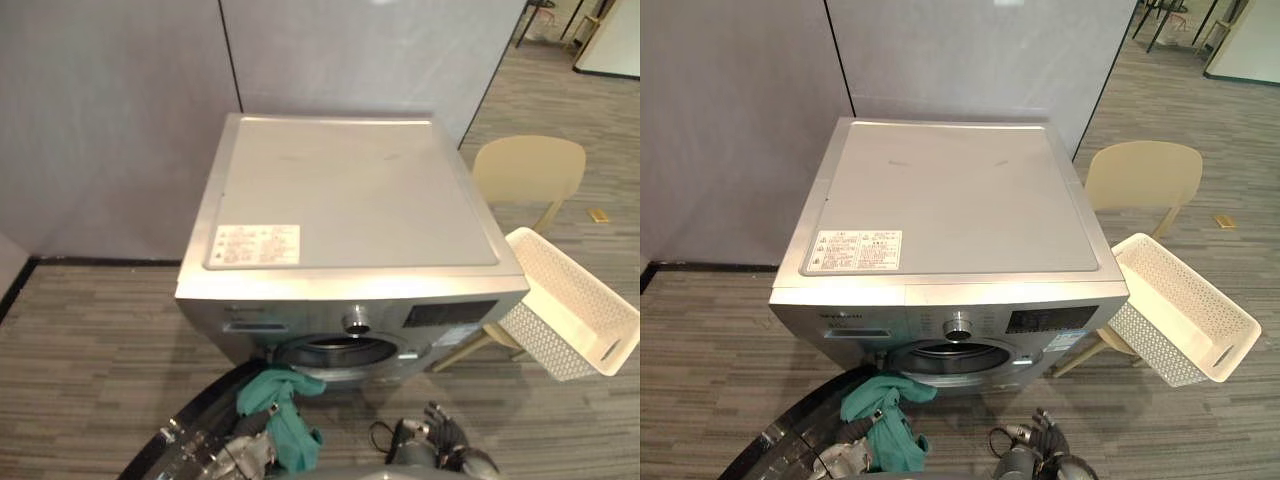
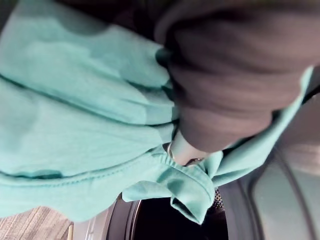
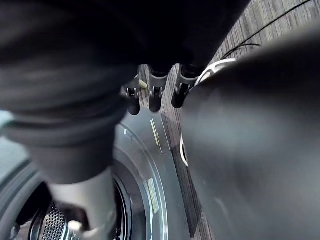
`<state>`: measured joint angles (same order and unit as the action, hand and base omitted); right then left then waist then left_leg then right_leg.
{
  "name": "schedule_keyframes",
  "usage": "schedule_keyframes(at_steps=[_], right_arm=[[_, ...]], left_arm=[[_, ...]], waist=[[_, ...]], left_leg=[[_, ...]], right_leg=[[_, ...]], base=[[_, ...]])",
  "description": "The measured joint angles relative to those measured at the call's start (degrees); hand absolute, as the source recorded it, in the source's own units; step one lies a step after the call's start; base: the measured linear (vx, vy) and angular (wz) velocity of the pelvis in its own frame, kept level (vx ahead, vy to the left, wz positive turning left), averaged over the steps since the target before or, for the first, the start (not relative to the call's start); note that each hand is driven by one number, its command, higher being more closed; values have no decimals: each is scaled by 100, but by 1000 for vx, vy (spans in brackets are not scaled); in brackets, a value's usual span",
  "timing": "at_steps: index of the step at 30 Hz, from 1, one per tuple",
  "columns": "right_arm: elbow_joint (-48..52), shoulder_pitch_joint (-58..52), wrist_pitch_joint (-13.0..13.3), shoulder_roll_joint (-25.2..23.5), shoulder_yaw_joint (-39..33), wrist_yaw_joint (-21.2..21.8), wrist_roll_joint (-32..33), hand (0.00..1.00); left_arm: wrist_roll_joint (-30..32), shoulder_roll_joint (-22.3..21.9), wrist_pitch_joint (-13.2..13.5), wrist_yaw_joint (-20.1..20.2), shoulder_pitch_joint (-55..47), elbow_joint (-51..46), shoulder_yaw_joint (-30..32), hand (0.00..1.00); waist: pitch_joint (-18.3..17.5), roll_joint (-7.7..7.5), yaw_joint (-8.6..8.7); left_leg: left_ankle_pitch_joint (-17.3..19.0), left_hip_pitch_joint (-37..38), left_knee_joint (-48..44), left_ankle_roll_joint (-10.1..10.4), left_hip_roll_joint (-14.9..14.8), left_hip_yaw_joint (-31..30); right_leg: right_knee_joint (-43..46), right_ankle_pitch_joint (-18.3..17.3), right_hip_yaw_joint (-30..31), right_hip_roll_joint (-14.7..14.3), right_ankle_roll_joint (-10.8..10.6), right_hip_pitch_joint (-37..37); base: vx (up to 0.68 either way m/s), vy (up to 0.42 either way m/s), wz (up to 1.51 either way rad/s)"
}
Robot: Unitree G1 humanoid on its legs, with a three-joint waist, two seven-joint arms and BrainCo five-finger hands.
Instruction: Pick up the laundry basket with both hands and put the clothes into the washing machine.
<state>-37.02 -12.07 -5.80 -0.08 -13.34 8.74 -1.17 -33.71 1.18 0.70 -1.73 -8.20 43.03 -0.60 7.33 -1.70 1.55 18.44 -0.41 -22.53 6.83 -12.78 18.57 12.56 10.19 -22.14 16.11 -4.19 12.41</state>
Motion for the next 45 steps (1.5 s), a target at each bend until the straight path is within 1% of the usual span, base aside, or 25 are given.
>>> schedule_keyframes(at_steps=[1, 3, 5, 7, 8, 10, 12, 13, 14, 15, 17, 18, 21, 24, 26, 28, 30, 32, 34, 36, 37, 39, 42, 44, 45], right_arm=[[0, 147, 79, 175, 326, -11, -17, 0], [14, 458, 125, 366, 625, -43, -52, 0], [4, 1086, 215, 639, 1182, -213, -46, 0], [11, 1579, 212, 751, 1505, -370, -46, 0], [55, 1852, 214, 740, 1726, -417, -37, 0], [211, 2221, 182, 636, 2197, -512, 8, 0], [683, 2487, 184, 340, 2627, -556, 62, 0], [813, 2561, 188, 249, 2766, -587, 83, 0], [1068, 2667, 189, 44, 3017, -627, 108, 0], [1365, 2717, 194, -184, 3282, -662, 175, 0], [1451, 2752, 204, -293, 3346, -765, 310, 0], [1610, 2849, 222, -285, 3378, -860, 541, 0], [1996, 2925, 322, -268, 3385, -1021, 889, 0], [2388, 2961, 476, -273, 3397, -1032, 1012, 0], [2533, 2945, 630, -276, 3396, -987, 1011, 0], [2674, 2867, 727, -268, 3341, -963, 1020, 0], [2734, 2705, 779, -250, 3318, -868, 1219, 0], [2727, 2509, 785, -246, 3217, -671, 1721, 0], [2727, 2490, 837, -240, 3161, -510, 2251, 0], [2734, 2488, 1131, -240, 3119, -258, 3306, 0], [2736, 2482, 1199, -245, 3122, -211, 3508, 0], [2738, 2476, 1289, -259, 3118, 14, 4279, 0], [2749, 2473, 1375, -266, 3133, 163, 5007, 0], [2842, 2458, 1401, -277, 3142, 181, 5218, 0], [2897, 2456, 1403, -268, 3140, 185, 5288, 0]], left_arm=[[-123, 17, 30, -61, 253, 4, -5, 100], [-254, 43, 56, -146, 621, 25, -41, 100], [-732, 70, 116, -413, 1372, 99, -291, 100], [-985, 45, 232, -578, 1956, 176, -444, 100], [-1111, -15, 326, -667, 2355, 286, -465, 100], [-1180, -70, 474, -848, 3004, 510, -602, 100], [-1169, -190, 568, -933, 3558, 511, -596, 100], [-1158, -238, 608, -986, 3687, 507, -584, 100], [-1149, -342, 636, -1029, 3885, 489, -488, 100], [-1151, -512, 682, -1136, 4112, 460, -331, 100], [-1168, -590, 752, -1242, 4221, 362, -237, 100], [-1230, -671, 800, -1397, 4382, 155, -39, 100], [-1478, -826, 960, -1684, 4708, -406, 175, 100], [-1623, -818, 1077, -1872, 5134, -836, 357, 100], [-1761, -804, 1227, -2094, 5501, -1284, 377, 100], [-1796, -793, 1339, -2234, 5811, -1568, 378, 100], [-1793, -736, 1483, -2258, 6159, -1850, 377, 100], [-1789, -528, 1675, -2323, 6729, -2049, 376, 100], [-1791, -321, 1784, -2339, 7072, -2059, 376, 100], [-1961, -49, 1996, -2325, 7507, -2066, 356, 100], [-2000, -1, 2052, -2324, 7607, -2067, 356, 100], [-2328, 217, 2292, -2292, 8050, -2067, 347, 100], [-2947, 539, 2610, -2205, 8735, -2044, 318, 100], [-3217, 767, 2787, -2168, 9194, -1975, 245, 100], [-3358, 840, 2892, -2002, 9289, -1831, 179, 100]], waist=[[176, -3, -9], [456, -43, -25], [905, -113, 64], [1245, -106, 65], [1420, -94, 67], [1653, -80, 60], [1835, -44, 60], [1877, -21, 59], [1902, -11, 53], [1918, -9, 48], [1919, -8, 56], [1919, -8, 61], [1917, -6, 75], [1901, -8, 85], [1889, -9, 99], [1883, -11, 131], [1870, -28, 170], [1855, -43, 197], [1765, -62, 230], [1612, -95, 273], [1583, -92, 272], [1566, -103, 282], [1501, -129, 352], [1396, -172, 407], [1395, -172, 415]], left_leg=[[297, -506, -669, -5, -185, -148], [525, -1083, -1403, -10, -327, -274], [771, -1917, -2283, -71, -360, -517], [883, -2407, -2815, -82, -365, -658], [970, -2735, -3132, -104, -388, -758], [1070, -3276, -3650, -99, -430, -927], [1234, -4010, -4270, -57, -551, -1128], [1275, -4221, -4450, -41, -604, -1199], [1368, -4633, -4781, -43, -708, -1322], [1412, -5105, -5093, -11, -807, -1453], [1425, -5375, -5246, 9, -843, -1523], [1425, -5810, -5424, 16, -927, -1612], [1387, -6528, -5687, 92, -1005, -1787], [1391, -7100, -5947, 140, -1045, -2007], [1409, -7500, -6229, 241, -1061, -2190], [1420, -7758, -6381, 266, -1050, -2309], [1426, -7976, -6475, 280, -1026, -2384], [1476, -8153, -6616, 363, -1060, -2453], [1481, -8299, -6664, 366, -1118, -2470], [1481, -8467, -6695, 366, -1153, -2468], [1481, -8501, -6704, 366, -1175, -2468], [1480, -8561, -6733, 367, -1220, -2466], [1479, -8680, -6760, 367, -1226, -2466], [1478, -8804, -6772, 367, -1237, -2467], [1478, -8824, -6783, 367, -1247, -2482]], right_leg=[[496, -374, -9, 31, -26, 366], [1184, -631, 4, 162, -27, 918], [2138, -918, 60, 468, 2, 1736], [2679, -1061, 167, 627, 19, 2218], [3031, -1194, 194, 728, 103, 2527], [3567, -1500, 200, 889, 149, 3007], [4178, -1908, 225, 1021, 110, 3653], [4336, -2013, 248, 1027, 86, 3824], [4640, -2222, 262, 1029, 45, 4207], [4942, -2334, 304, 1019, 103, 4648], [5098, -2405, 337, 1017, 128, 4917], [5265, -2461, 340, 998, 213, 5315], [5544, -2520, 327, 988, 315, 5946], [5799, -2581, 285, 973, 412, 6432], [6136, -2634, 305, 989, 547, 6813], [6340, -2666, 349, 989, 615, 7036], [6492, -2698, 430, 979, 671, 7263], [6632, -2730, 485, 937, 710, 7461], [6636, -2732, 493, 874, 713, 7605], [6619, -2747, 496, 831, 701, 7775], [6615, -2758, 499, 809, 691, 7807], [6621, -2753, 499, 790, 700, 7879], [6631, -2739, 505, 779, 720, 8002], [6625, -2741, 499, 769, 715, 8118], [6624, -2740, 487, 763, 715, 8123]], base=[[-180, -50, 1], [-225, -50, 2], [-241, -53, 22], [-265, -68, 20], [-301, -96, 17], [-246, -109, 19], [-237, -119, 11], [-170, -86, -9], [-215, -123, -15], [-196, -124, -14], [-117, -110, -7], [-76, -94, -9], [-33, -90, -5], [9, -60, -8], [40, -64, -1], [46, -37, 9], [38, -30, 11], [32, -20, -9], [16, -9, -19], [8, -17, -16], [13, -26, -15], [19, -17, -11], [24, -11, -4], [17, -11, -7], [18, -14, -10]])
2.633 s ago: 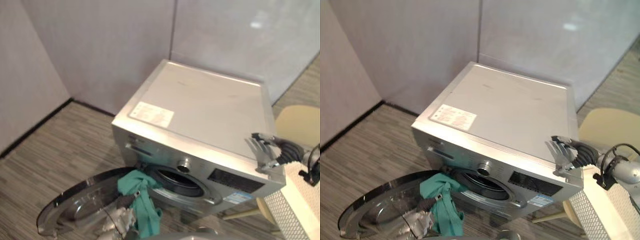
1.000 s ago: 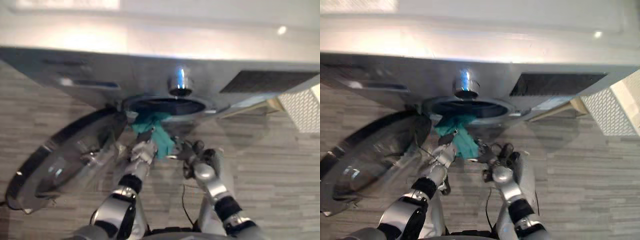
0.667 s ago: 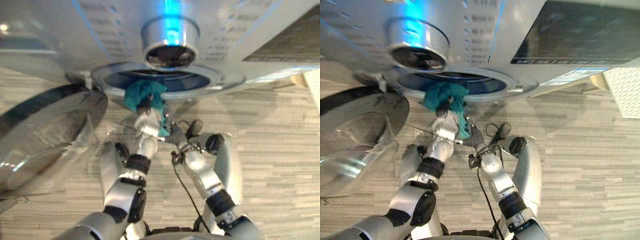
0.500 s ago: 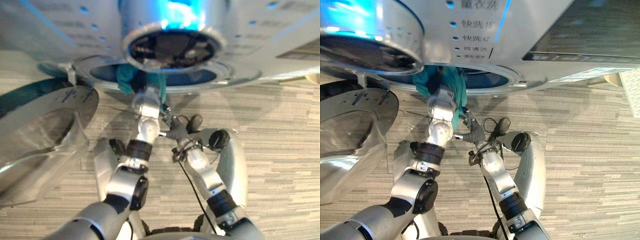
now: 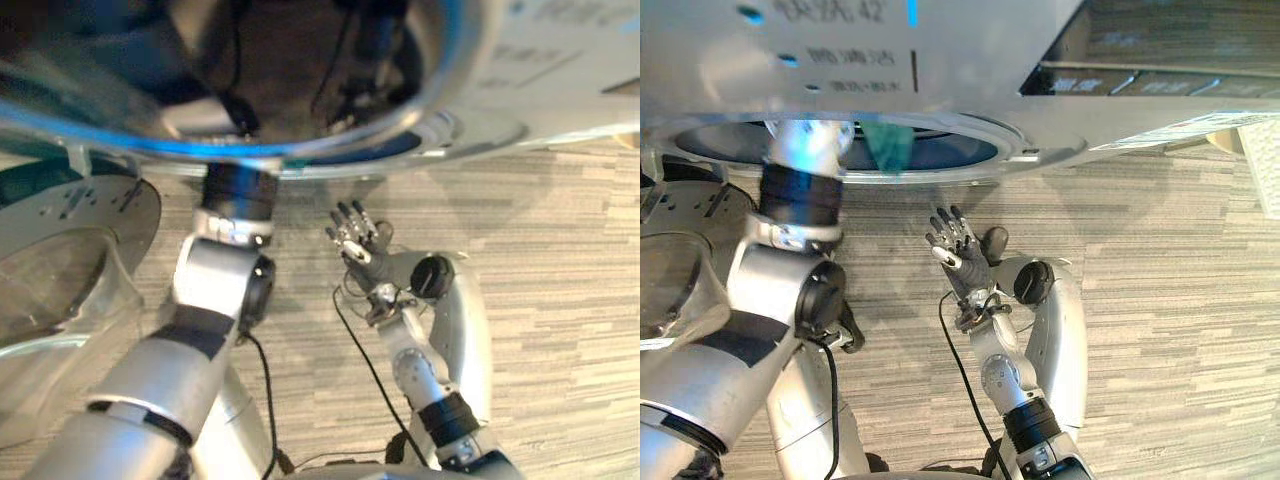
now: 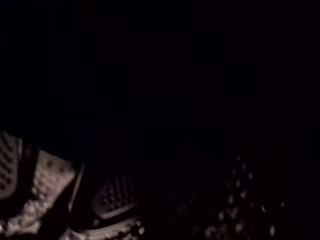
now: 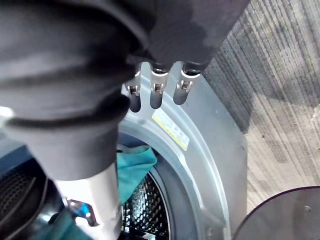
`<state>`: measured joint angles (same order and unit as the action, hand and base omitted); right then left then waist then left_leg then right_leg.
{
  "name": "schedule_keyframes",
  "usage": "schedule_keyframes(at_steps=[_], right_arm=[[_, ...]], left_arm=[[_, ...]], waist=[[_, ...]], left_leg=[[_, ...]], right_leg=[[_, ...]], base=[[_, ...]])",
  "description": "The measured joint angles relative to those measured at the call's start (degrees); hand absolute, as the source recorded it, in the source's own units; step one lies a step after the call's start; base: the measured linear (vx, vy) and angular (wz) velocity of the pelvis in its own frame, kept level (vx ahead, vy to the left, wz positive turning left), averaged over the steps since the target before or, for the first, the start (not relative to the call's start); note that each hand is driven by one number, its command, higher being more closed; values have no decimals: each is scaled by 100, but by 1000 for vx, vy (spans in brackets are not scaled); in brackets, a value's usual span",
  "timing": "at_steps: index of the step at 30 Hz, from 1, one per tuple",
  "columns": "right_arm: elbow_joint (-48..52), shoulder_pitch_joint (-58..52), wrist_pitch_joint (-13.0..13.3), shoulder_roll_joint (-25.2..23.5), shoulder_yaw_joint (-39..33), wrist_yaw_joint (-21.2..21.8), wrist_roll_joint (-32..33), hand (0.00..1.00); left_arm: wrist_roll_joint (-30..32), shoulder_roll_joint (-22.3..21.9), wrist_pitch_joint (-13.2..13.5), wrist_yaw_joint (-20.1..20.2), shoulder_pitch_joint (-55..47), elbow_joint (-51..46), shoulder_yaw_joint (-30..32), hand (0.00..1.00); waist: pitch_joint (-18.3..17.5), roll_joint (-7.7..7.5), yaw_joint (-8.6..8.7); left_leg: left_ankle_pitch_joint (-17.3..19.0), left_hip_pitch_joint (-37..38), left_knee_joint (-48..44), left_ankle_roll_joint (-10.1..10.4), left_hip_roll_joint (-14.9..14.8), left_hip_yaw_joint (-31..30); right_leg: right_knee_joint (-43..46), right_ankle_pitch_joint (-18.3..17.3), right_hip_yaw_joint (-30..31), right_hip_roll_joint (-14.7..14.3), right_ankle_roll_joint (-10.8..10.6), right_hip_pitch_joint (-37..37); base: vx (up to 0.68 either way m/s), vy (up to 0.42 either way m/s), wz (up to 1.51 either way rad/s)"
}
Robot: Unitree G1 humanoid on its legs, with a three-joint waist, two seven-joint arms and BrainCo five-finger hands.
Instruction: Pick up the laundry basket with both hands and put the clothes into the washing machine.
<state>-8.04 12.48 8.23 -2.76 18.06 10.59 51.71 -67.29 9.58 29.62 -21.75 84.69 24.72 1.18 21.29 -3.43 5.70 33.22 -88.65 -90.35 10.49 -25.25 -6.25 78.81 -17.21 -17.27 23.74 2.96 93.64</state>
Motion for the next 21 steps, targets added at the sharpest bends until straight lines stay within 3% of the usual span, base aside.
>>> schedule_keyframes(at_steps=[4, 8, 9, 10, 11, 12, 13, 15, 16, 18, 21], right_arm=[[247, -72, 14, 5, -9, 90, 279, 0], [278, -196, 6, 40, -12, 98, 476, 0], [279, -233, 5, 56, -13, 143, 498, 0], [279, -260, 2, 65, -14, 190, 500, 0], [280, -313, -2, 81, -11, 227, 499, 0], [280, -391, -12, 86, 0, 238, 499, 0], [279, -433, -21, 92, 5, 257, 498, 0], [274, -564, -95, 104, 53, 356, 485, 0], [266, -588, -105, 108, 74, 367, 482, 0], [195, -653, -193, 152, 153, 462, 460, 0], [-30, -659, -278, 191, 234, 491, 463, 0]], left_arm=[[-1078, 139, 415, 74, 287, 82, -130, 100], [-1152, 147, 619, 84, 290, 94, -192, 100], [-214, 215, 395, -78, 290, 372, -455, 100], [179, 272, 244, -110, 289, 488, -604, 100], [785, 351, -18, -119, 289, 653, -863, 0], [1734, 449, -413, -119, 293, 859, -1255, 0], [2271, 472, -622, -118, 296, 966, -1439, 0], [4621, 530, -1505, 68, 315, 1523, -2073, 0], [5044, 524, -1680, 154, 311, 1670, -2235, 0], [6536, 359, -2261, 432, 169, 2210, -2513, 0], [8016, 224, -2652, 596, -169, 2686, -2539, 0]], waist=[[-154, -108, 2], [-245, -142, -6], [-252, -150, -9], [-252, -149, -10], [-255, -149, -13], [-259, -148, -10], [-259, -148, -12], [-260, -148, -12], [-260, -148, -12], [-260, -148, 0], [-263, -150, -11]], left_leg=[[-2, -168, -27, 4, -83, 4], [-3, -218, -22, 6, -177, 1], [-3, -226, -20, 6, -179, 1], [-3, -230, -20, 6, -179, 1], [-3, -234, -20, 6, -179, 3], [-2, -236, -14, 3, -165, 12], [-1, -236, -10, 3, -165, 22], [-1, -234, 6, 1, -163, 39], [-2, -233, 16, 1, -163, 45], [-2, -220, 52, 1, -170, 49], [-21, -145, 148, 29, -185, 67]], right_leg=[[-14, 29, 3, -82, 43, 206], [-43, 36, -8, -161, 42, 260], [-68, 65, -15, -162, 47, 260], [-75, 74, -18, -163, 47, 260], [-86, 84, -18, -163, 47, 259], [-99, 96, -23, -168, 36, 259], [-106, 101, -25, -172, 28, 259], [-150, 132, -26, -178, 0, 255], [-165, 139, -29, -181, -2, 254], [-227, 170, -63, -199, -21, 224], [-323, 185, -91, -225, -19, 146]], base=[[25, -20, -14], [42, -20, -10], [39, -5, -9], [36, 6, -6], [30, 3, -1], [44, 0, 0], [43, -2, -1], [37, -2, -3], [33, -3, -4], [32, -6, -6], [34, -8, -6]])
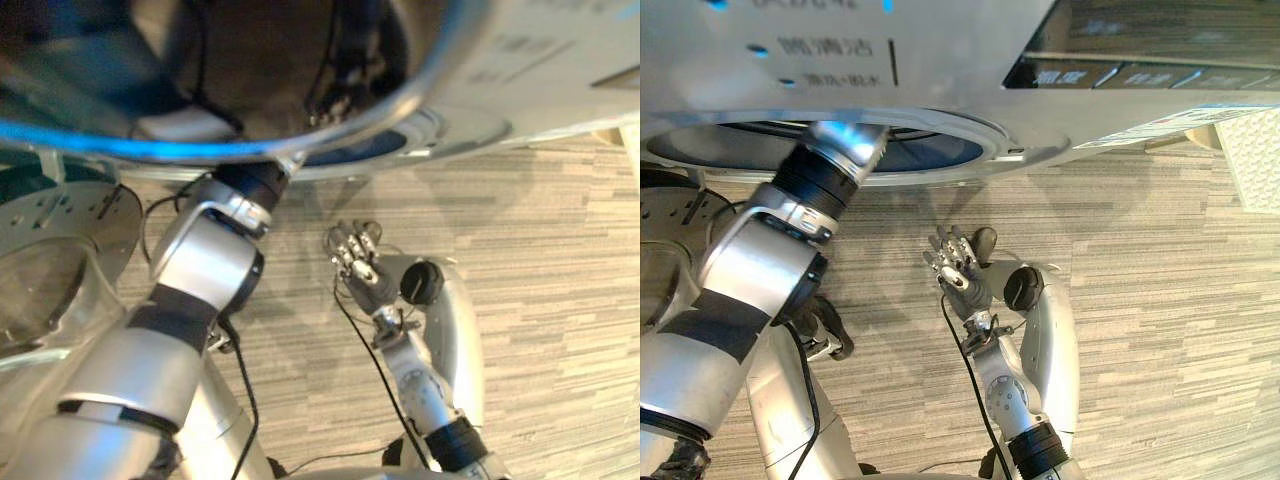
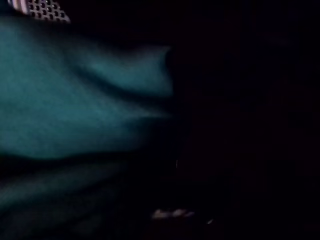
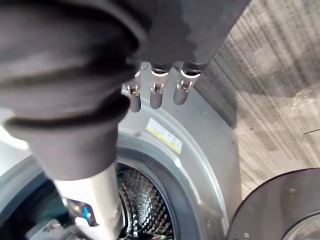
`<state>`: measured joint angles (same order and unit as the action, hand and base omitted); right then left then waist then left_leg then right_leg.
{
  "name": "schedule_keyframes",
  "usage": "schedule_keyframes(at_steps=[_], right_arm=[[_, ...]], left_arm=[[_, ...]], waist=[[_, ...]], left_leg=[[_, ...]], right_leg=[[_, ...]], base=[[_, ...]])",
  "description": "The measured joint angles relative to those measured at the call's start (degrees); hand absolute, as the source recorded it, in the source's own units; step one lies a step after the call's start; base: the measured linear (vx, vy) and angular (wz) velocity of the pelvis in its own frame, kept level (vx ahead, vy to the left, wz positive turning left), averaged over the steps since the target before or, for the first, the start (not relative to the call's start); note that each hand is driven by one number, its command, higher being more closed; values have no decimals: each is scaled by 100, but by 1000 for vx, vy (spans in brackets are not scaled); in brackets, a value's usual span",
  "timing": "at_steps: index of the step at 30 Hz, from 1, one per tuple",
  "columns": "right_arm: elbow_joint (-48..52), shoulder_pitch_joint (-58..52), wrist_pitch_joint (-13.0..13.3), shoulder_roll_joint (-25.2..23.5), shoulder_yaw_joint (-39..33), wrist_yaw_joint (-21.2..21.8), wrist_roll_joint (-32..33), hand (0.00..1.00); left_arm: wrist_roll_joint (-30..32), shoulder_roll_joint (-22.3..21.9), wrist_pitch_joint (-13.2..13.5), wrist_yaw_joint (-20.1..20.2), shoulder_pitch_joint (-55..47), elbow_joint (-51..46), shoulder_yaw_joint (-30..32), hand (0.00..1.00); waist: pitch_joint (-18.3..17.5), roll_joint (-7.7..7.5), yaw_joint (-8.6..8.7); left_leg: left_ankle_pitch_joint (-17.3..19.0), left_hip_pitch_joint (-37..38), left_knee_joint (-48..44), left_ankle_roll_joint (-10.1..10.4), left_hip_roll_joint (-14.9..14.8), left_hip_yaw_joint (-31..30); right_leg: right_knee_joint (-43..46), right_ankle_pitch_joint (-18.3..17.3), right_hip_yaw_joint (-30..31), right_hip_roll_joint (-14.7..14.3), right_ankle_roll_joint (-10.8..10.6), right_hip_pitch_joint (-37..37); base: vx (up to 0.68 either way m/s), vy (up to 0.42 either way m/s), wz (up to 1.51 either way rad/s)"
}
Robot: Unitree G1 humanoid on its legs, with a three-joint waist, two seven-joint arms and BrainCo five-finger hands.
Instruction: Pick up the laundry basket with both hands and put the clothes into the washing machine.
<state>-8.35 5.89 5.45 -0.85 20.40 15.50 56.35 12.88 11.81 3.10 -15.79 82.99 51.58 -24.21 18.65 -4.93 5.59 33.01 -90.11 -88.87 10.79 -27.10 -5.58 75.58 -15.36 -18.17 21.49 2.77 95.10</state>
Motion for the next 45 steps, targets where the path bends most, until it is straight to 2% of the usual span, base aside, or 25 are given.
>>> schedule_keyframes(at_steps=[2, 4, 7, 8, 9, 10, 11, 12, 14, 15, 19, 21, 23, 25, 27, 29, 30, 34, 38, 40, 45], right_arm=[[-187, -2, -105, 4, -37, 89, 13, 0], [-212, -31, -105, -6, -152, 89, 17, 0], [-310, -46, -82, -2, -409, 84, 7, 0], [-441, -62, -80, 6, -455, 82, -5, 0], [-555, -111, -79, 20, -473, 63, -38, 0], [-685, -132, -85, 37, -466, 40, -78, 0], [-763, -142, -88, 46, -444, 18, -91, 0], [-799, -126, -87, 49, -415, -29, -107, 0], [-831, -39, -76, 64, -407, -122, -143, 0], [-829, 56, -17, 61, -407, -228, -151, 0], [-821, 183, 116, 82, -444, -308, -181, 0], [-820, 152, 112, 99, -469, -302, -182, 0], [-822, 92, 89, 205, -487, -290, -183, 0], [-823, 95, 74, 247, -491, -285, -185, 0], [-828, 98, 35, 250, -503, -283, -185, 0], [-832, 99, -91, 245, -498, -284, -174, 0], [-832, 97, -118, 249, -495, -288, -163, 0], [-829, 130, -140, 319, -501, -289, -46, 0], [-873, 135, -147, 372, -652, -296, -49, 0], [-1045, 145, -145, 413, -810, -300, -67, 0], [-1427, -43, -135, 465, -1171, -449, -456, 0]], left_arm=[[1027, -66, -183, 188, -753, 74, 218, 0], [1306, -70, -282, 198, -1184, 74, 828, 0], [1043, -236, -258, 216, -1818, 75, 1752, 0], [726, -329, -260, 276, -1915, 126, 1949, 0], [-159, -438, -220, 311, -1969, 259, 2056, 0], [-1438, -551, -63, 325, -1985, 397, 2139, 0], [-2312, -657, 24, 323, -2011, 423, 2187, 0], [-2762, -710, 85, 315, -2043, 421, 2190, 0], [-4371, -932, 394, 295, -2250, 203, 2125, 0], [-5183, -1028, 666, 231, -2656, -319, 1900, 0], [-5966, -1092, 1110, 135, -3762, -1660, 1354, 0], [-5995, -1049, 1192, 239, -4448, -2314, 1110, 0], [-5941, -1028, 1185, 543, -5331, -2853, 792, 0], [-5857, -987, 1103, 714, -5884, -2843, 627, 0], [-5313, -972, 854, 825, -6344, -2666, 573, 0], [-4419, -976, 378, 856, -6535, -2366, 359, 0], [-4040, -1016, 240, 944, -6565, -2369, 322, 0], [-3473, -1081, 176, 966, -6522, -2544, 333, 0], [-3342, -1039, 174, 1011, -6647, -2988, 399, 0], [-3303, -974, 169, 1100, -6866, -3185, 406, 0], [-3413, -711, 185, 1382, -7734, -3605, 525, 0]], waist=[[-118, 1, -19], [-119, 1, -33], [-131, 0, -128], [-197, 4, -148], [-302, -2, -156], [-337, -4, -157], [-390, -1, -157], [-431, -6, -147], [-459, 8, -149], [-461, 6, -129], [-458, 13, -172], [-455, 23, -230], [-450, 87, -371], [-437, 159, -481], [-418, 200, -530], [-398, 234, -583], [-396, 237, -608], [-376, 271, -650], [-324, 357, -659], [-271, 446, -656], [-168, 628, -670]], left_leg=[[-29, 91, 135, 42, -42, 52], [-57, 233, 260, 79, -67, 69], [-127, 592, 542, 100, -67, 158], [-159, 665, 635, 98, -60, 177], [-186, 724, 743, 96, -44, 222], [-210, 858, 860, 96, -22, 279], [-216, 965, 939, 102, -8, 322], [-216, 1000, 969, 102, -9, 348], [-216, 1132, 1064, 102, -4, 383], [-216, 1197, 1094, 102, 1, 385], [-216, 1240, 1125, 102, 17, 385], [-216, 1267, 1146, 102, 40, 386], [-215, 1267, 1195, 101, 126, 380], [-214, 1255, 1197, 99, 144, 378], [-214, 1237, 1196, 98, 166, 378], [-215, 1235, 1179, 98, 205, 370], [-215, 1244, 1161, 97, 210, 370], [-214, 1303, 1113, 98, 217, 366], [-214, 1359, 1090, 98, 216, 362], [-213, 1590, 1127, 97, 214, 381], [-221, 2827, 1665, 110, 203, 693]], right_leg=[[-137, 31, -35, -57, 16, -63], [-227, 44, -86, -82, 38, -215], [-408, 52, -108, -138, 53, -527], [-462, 52, -133, -140, 54, -602], [-515, 55, -139, -146, 58, -638], [-579, 60, -142, -144, 68, -748], [-620, 63, -139, -143, 72, -816], [-638, 66, -139, -143, 76, -833], [-696, 91, -165, -121, 108, -953], [-693, 171, -188, -95, 238, -1012], [-643, 172, -223, -22, 240, -1068], [-608, 168, -218, 21, 235, -1090], [-577, 114, -201, 68, 151, -1089], [-577, 43, -174, 69, 36, -1088], [-569, -10, -147, 70, -46, -1074], [-533, -9, -91, 70, -46, -1057], [-500, -9, -65, 70, -46, -1050], [-391, -25, 15, 77, -68, -1050], [-363, -228, 77, 69, -181, -1096], [-377, -245, 76, 66, -196, -1306], [-767, -262, 59, -11, -228, -2322]], base=[[48, -9, -12], [61, -17, -2], [69, -25, 8], [73, -24, 12], [80, -32, 19], [92, -34, 16], [74, -25, 10], [69, -11, 0], [71, -6, 2], [57, -9, 9], [37, -32, 10], [13, -39, 15], [1, -47, 21], [-20, -53, 9], [-26, -43, 6], [-34, -43, 9], [-33, -42, 7], [-39, -48, 5], [-48, -52, 2], [-40, -49, 4], [8, -37, -1]])
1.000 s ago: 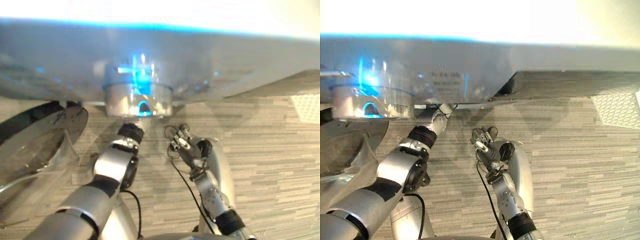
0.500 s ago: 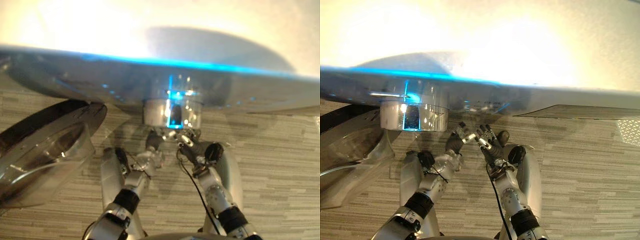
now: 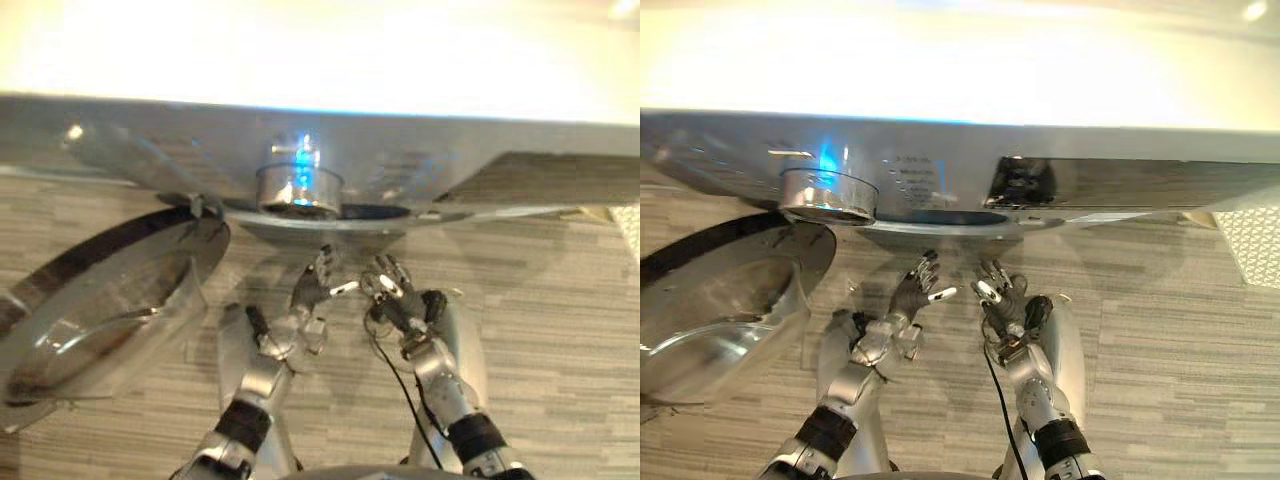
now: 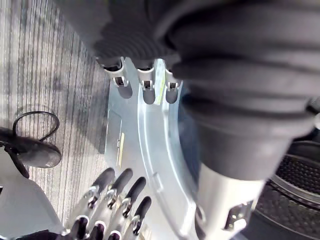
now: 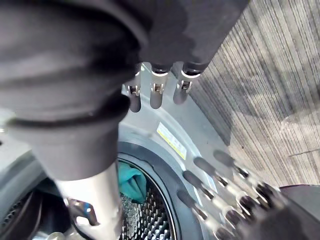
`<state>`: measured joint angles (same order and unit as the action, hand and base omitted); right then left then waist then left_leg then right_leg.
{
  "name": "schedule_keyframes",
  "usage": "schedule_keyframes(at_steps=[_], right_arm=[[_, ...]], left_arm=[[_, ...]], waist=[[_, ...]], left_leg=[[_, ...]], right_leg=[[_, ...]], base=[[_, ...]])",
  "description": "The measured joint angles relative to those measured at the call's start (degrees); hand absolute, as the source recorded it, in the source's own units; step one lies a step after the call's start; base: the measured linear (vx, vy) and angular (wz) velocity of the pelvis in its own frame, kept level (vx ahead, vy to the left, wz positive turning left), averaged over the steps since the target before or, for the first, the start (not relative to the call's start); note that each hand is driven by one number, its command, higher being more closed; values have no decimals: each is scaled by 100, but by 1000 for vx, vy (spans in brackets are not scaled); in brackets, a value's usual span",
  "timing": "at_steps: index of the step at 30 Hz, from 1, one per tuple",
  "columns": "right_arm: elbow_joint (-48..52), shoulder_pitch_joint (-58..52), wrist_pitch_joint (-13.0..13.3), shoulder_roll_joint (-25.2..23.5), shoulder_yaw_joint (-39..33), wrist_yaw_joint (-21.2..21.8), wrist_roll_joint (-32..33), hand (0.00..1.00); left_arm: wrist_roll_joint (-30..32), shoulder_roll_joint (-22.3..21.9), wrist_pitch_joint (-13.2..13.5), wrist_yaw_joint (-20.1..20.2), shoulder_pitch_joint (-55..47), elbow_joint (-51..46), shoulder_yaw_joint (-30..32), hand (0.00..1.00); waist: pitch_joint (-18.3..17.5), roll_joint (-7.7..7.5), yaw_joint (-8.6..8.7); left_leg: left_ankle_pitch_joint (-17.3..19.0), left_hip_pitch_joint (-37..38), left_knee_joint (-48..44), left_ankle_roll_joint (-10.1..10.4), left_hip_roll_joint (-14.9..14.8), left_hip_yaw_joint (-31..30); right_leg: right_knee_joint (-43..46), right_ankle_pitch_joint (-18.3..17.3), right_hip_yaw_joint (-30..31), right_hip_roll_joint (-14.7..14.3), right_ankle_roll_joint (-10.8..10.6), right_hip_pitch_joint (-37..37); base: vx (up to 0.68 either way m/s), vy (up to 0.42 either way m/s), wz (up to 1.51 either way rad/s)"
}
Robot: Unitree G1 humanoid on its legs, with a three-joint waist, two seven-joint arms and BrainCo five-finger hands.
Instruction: Pick up the laundry basket with both hands and put the clothes into the washing machine.
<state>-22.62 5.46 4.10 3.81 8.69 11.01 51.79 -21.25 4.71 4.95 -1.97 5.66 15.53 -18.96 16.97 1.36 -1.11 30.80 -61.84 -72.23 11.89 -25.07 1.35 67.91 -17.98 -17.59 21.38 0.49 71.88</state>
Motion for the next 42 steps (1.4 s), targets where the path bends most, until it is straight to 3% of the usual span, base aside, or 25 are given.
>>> schedule_keyframes(at_steps=[3, 6, 11, 13, 14, 15, 17, 18, 19, 20, 21, 22, 24, 25, 28, 31, 32, 33, 34, 35, 36, 38, 40, 41, 42], right_arm=[[-204, -326, 21, 23, -360, -95, -470, 0], [-519, -563, 62, 52, -621, -89, -897, 0], [-1182, -1051, 127, 47, -1133, -236, -1641, 0], [-1420, -1084, 160, 6, -1298, -342, -1919, 0], [-1481, -1068, 185, -4, -1352, -382, -2085, 0], [-1681, -1068, 189, -64, -1343, -404, -2230, 0], [-2010, -1017, 209, -128, -1339, -409, -2394, 0], [-2314, -950, 196, -116, -1343, -410, -2488, 0], [-2416, -878, 182, -106, -1387, -439, -2541, 0], [-2718, -807, 169, -235, -1463, -484, -2613, 0], [-3029, -757, 150, -232, -1442, -483, -2780, 0], [-3073, -715, 140, -215, -1435, -481, -2828, 0], [-3314, -694, 96, -145, -1385, -487, -2982, 0], [-3504, -587, 65, 22, -1197, -502, -3039, 0], [-3749, -337, -14, 197, -923, -508, -3183, 0], [-3940, -48, -36, 228, -815, -536, -3264, 0], [-3933, -15, -31, 229, -837, -571, -3323, 0], [-3917, -25, -16, 222, -995, -604, -3445, 0], [-3920, -22, -20, 253, -1072, -610, -3469, 0], [-3937, -40, -26, 297, -1137, -633, -3506, 0], [-3936, -87, -33, 355, -1246, -637, -3574, 0], [-3936, -232, -43, 404, -1337, -682, -3664, 0], [-3950, -353, -74, 420, -1359, -724, -3737, 0], [-3963, -375, -104, 409, -1462, -724, -3820, 0], [-3962, -360, -112, 432, -1495, -728, -3854, 0]], left_arm=[[-135, 130, 6, 136, -503, -21, 105, 0], [-173, 185, 38, 307, -829, 19, 101, 0], [178, 50, 113, 315, -981, 710, 307, 0], [487, -133, 185, 258, -925, 1150, 617, 0], [665, -212, 242, 162, -897, 1475, 882, 0], [819, -206, 241, 49, -941, 1770, 1111, 0], [840, -231, 239, -65, -1031, 2152, 1404, 0], [836, -302, 249, -89, -1100, 2446, 1569, 0], [833, -357, 266, -94, -1126, 2514, 1667, 0], [840, -328, 284, -121, -1144, 2626, 1729, 0], [838, -328, 268, -208, -1133, 2774, 1852, 0], [840, -369, 259, -215, -1160, 2798, 1891, 0], [839, -511, 260, -236, -1273, 2805, 1922, 0], [837, -602, 276, -252, -1419, 2747, 1910, 0], [784, -601, 282, -326, -1331, 2615, 1896, 0], [509, -561, 287, -340, -1405, 2377, 1874, 0], [442, -550, 286, -341, -1469, 2319, 1838, 0], [392, -490, 283, -332, -1474, 2304, 1753, 0], [391, -479, 279, -326, -1469, 2295, 1695, 0], [392, -495, 263, -309, -1504, 2294, 1645, 0], [401, -518, 246, -300, -1554, 2275, 1604, 0], [420, -522, 245, -295, -1587, 2192, 1609, 0], [421, -523, 244, -291, -1599, 2083, 1613, 0], [419, -523, 244, -280, -1616, 2035, 1618, 0], [419, -520, 244, -273, -1611, 2016, 1632, 0]], waist=[[36, 68, 1], [50, 110, 6], [-79, 168, 31], [-153, 177, 49], [-169, 169, 38], [-225, 84, 49], [-443, 62, 32], [-718, 173, 2], [-771, 156, 20], [-802, -59, 60], [-843, -127, -12], [-842, -103, -38], [-994, -124, -154], [-1151, 120, -243], [-1100, 179, -294], [-941, 197, -318], [-940, 192, -309], [-915, 71, -296], [-899, 88, -301], [-893, 80, -300], [-893, 75, -291], [-900, 78, -270], [-909, 76, -248], [-947, 128, -225], [-964, 150, -215]], left_leg=[[-79, 1044, 584, -1, -6, 262], [-317, 2148, 1419, -65, 19, 550], [-1057, 3838, 3364, -337, 488, 1336], [-1274, 4211, 3825, -427, 634, 1505], [-1341, 4499, 3990, -453, 654, 1620], [-1372, 4838, 4125, -409, 737, 1618], [-1437, 5061, 4339, -363, 806, 1636], [-1658, 5107, 4767, -425, 762, 1689], [-1801, 5215, 5007, -382, 749, 1774], [-2041, 5429, 5284, -385, 1041, 1655], [-2218, 5440, 5279, -437, 1104, 1544], [-2296, 5326, 5094, -518, 1087, 1462], [-2419, 4890, 5084, -712, 1380, 1044], [-2677, 4775, 5283, -880, 1487, 997], [-2913, 4677, 5596, -714, 1576, 685], [-3299, 4597, 5657, -402, 1602, 378], [-3517, 4592, 5793, -366, 1639, 325], [-4012, 4695, 6299, -371, 1778, 345], [-3872, 4639, 6108, -551, 1770, 517], [-3619, 4605, 5629, -877, 1735, 790], [-3232, 4658, 4943, -1107, 1652, 1009], [-2877, 4924, 4437, -992, 1463, 1007], [-2802, 5297, 4422, -888, 1235, 949], [-2763, 5512, 4639, -774, 1182, 892], [-2732, 5524, 4790, -725, 1300, 853]], right_leg=[[-531, 22, -98, -104, -132, -947], [-1420, 356, -288, -261, -182, -2090], [-3743, 1470, -473, -436, -445, -3833], [-4287, 2011, -484, -487, -326, -4202], [-3651, 1742, -408, -461, -184, -4244], [-2751, 1399, -434, -448, -196, -4433], [-2934, 1377, -455, -539, -151, -4670], [-3469, 1412, -431, -757, -288, -4863], [-3173, 1231, -382, -724, -405, -4848], [-2503, 814, -105, -691, -573, -5028], [-3122, 586, 116, -896, -391, -5431], [-3383, 600, 153, -950, -362, -5587], [-4036, 678, 238, -1045, -254, -5779], [-4214, 644, 214, -1116, -348, -5757], [-4302, 616, 144, -1125, -385, -5773], [-4204, 600, -188, -1082, -345, -5939], [-4228, 580, -340, -982, -263, -6010], [-4442, 513, -769, -793, -95, -6119], [-4487, 548, -930, -735, -47, -6154], [-4521, 604, -1079, -623, -23, -6178], [-4646, 753, -1254, -503, -12, -6252], [-5006, 1037, -1358, -472, -96, -6376], [-5261, 1245, -1381, -413, -310, -6342], [-5438, 1387, -1387, -389, -500, -6297], [-5566, 1483, -1382, -379, -542, -6263]], base=[[29, -9, -9], [-3, 32, 1], [-3, 89, 3], [36, 75, -1], [100, 50, 7], [112, 26, 5], [72, -2, -8], [42, -58, -11], [154, -157, 27], [174, -158, 47], [156, -167, 51], [-11, -88, 29], [-54, -38, 7], [-30, 12, 12], [-94, 18, 58], [-191, -47, 81], [-333, -71, 104], [-245, -38, 101], [-253, -21, 91], [-194, 18, 61], [-228, 33, 55], [-183, 104, 49], [-201, 225, 40], [-153, 217, 24], [-243, 270, 12]])
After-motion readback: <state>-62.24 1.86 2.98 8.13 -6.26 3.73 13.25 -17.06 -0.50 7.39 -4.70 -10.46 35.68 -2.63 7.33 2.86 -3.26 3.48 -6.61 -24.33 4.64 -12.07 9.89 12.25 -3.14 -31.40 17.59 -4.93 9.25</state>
